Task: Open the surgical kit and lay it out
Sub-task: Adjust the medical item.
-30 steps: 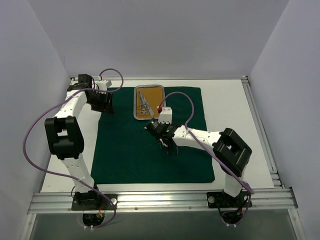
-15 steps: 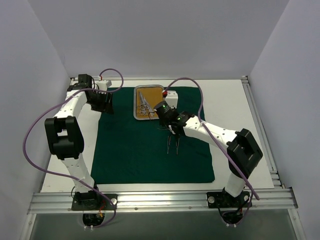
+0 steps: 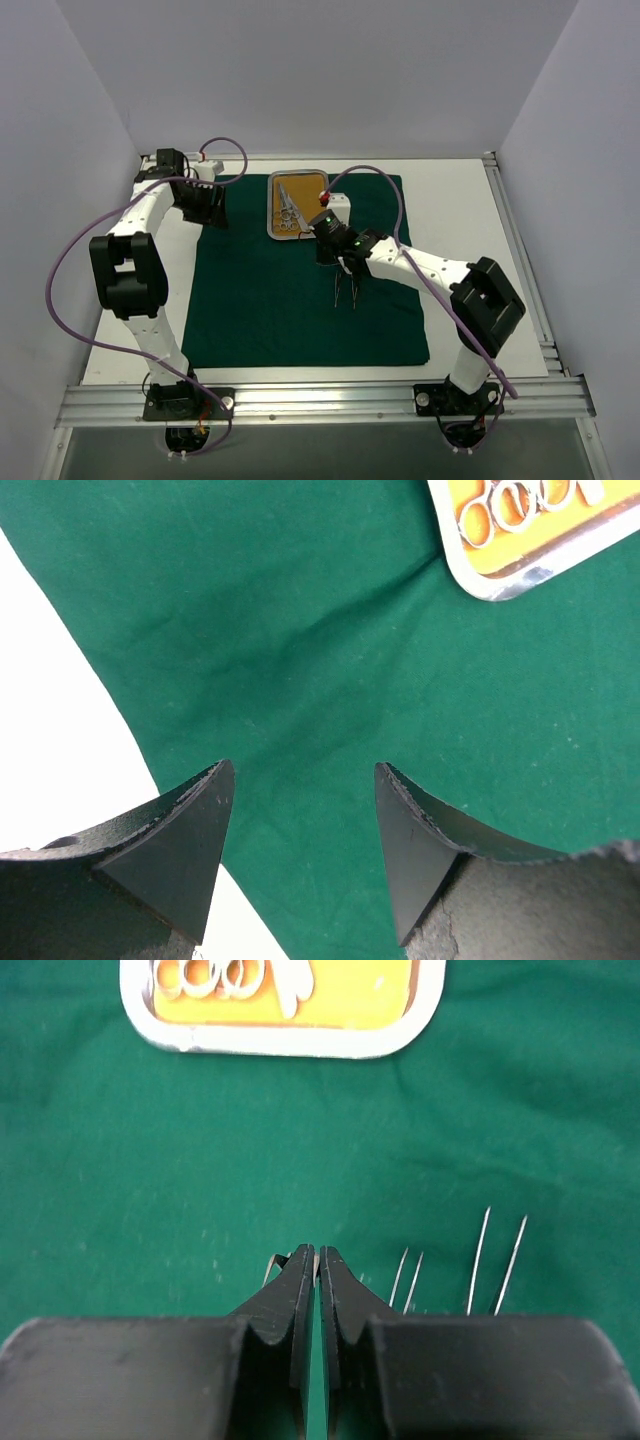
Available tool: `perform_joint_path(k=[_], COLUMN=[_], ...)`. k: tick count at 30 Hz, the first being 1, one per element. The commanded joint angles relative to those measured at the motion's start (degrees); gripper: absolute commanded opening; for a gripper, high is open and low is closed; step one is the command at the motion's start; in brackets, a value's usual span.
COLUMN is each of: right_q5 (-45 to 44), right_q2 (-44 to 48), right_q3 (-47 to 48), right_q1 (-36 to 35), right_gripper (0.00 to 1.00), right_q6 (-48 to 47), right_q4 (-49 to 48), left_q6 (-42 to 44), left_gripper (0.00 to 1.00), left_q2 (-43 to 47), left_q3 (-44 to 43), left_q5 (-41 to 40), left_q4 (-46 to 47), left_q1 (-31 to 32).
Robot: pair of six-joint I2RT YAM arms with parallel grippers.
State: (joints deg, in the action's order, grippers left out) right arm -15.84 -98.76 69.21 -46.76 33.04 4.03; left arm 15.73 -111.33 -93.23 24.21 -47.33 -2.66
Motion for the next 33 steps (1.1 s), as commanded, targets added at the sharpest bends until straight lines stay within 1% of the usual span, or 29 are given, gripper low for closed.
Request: perform_joint_path(k=[1,4,5,6,8,9,10,13,14,15,16,17,18,19,20,22,24,29,32,33], right_q5=[6.41,9.14,9.59,9.86,9.6,9.42,9.25,9.51,9.59,10.29,10.56,10.91,11.7,12.05,12.67,12.93,13.28,13.9,13.81,13.81], right_q2=[1.9,3.92,5.23,5.77,6.73,6.74,6.74,6.3,6.47,6.74,7.35,7.7,7.88,8.06,8.14,8.06,8.14,9.11,9.55,9.73], right_q3=[1.98,0.05,-0.74,-0.74,-0.39,0.39,0.83,1.89,1.89,1.81,1.37,1.19,1.02,0.75,0.75,0.93,0.84,-0.21,-0.48,-0.57], right_q1=[1.76,1.85,1.94,2.11,2.81,3.08,3.26,4.05,4.05,4.31,4.4,4.57,4.75,4.84,5.01,5.01,5.1,5.01,5.01,5.1], right_gripper=[0.0,0.0,0.0,0.0,0.0,0.0,0.0,0.0,0.0,0.0,0.0,0.0,0.0,0.0,0.0,0.0,0.0,0.0,0.0,0.0], right_q6=[1.76,3.51,4.05,4.66,5.8,5.98,6.16,6.95,7.56,8.0,8.27,8.71,9.32,9.59,9.94,10.03,10.12,10.91,11.08,11.17], right_q4=[5.8,5.47,4.07,3.62,3.18,3.17,3.35,4.14,3.88,3.62,3.09,1.96,1.33,0.81,0.19,0.01,-0.17,-1.57,-1.75,-1.75], left_q6=[2.11,4.92,5.97,7.03,9.93,10.98,12.38,14.07,13.55,10.93,9.69,8.2,5.66,4.94,3.19,1.07,-0.86,-3.24,-5.0,-5.09], left_gripper=[0.68,0.68,0.67,0.68,0.68,0.69,0.71,0.75,0.75,0.76,0.77,0.78,0.79,0.86,0.86,0.86,0.86,0.84,0.79,0.74], left_q2=[2.08,3.66,5.58,6.64,8.05,9.36,9.98,11.39,11.57,11.57,11.75,12.27,12.62,12.98,13.41,13.51,13.42,13.07,12.89,12.89], left_q3=[-0.81,1.2,2.43,3.57,6.82,7.88,10.67,13.77,15.52,16.58,17.72,20.08,21.32,22.38,24.04,25.46,26.78,27.4,27.14,27.05], left_q5=[3.56,10.31,15.12,17.17,20.16,22.53,23.51,27.11,28.34,29.57,31.67,32.3,32.83,33.36,32.93,29.87,29.5,25.9,25.19,24.84], left_q4=[-2.15,-2.51,-1.98,-1.02,0.04,2.05,3.81,9.53,11.28,15.91,18.3,20.94,25.84,27.8,31.65,35.8,39.92,44.33,45.83,45.84], left_q1=[0.37,1.68,2.04,5.78,9.4,11.34,15.01,20.21,20.58,20.67,20.59,20.67,21.02,21.46,22.51,23.31,23.92,26.47,26.91,27.0])
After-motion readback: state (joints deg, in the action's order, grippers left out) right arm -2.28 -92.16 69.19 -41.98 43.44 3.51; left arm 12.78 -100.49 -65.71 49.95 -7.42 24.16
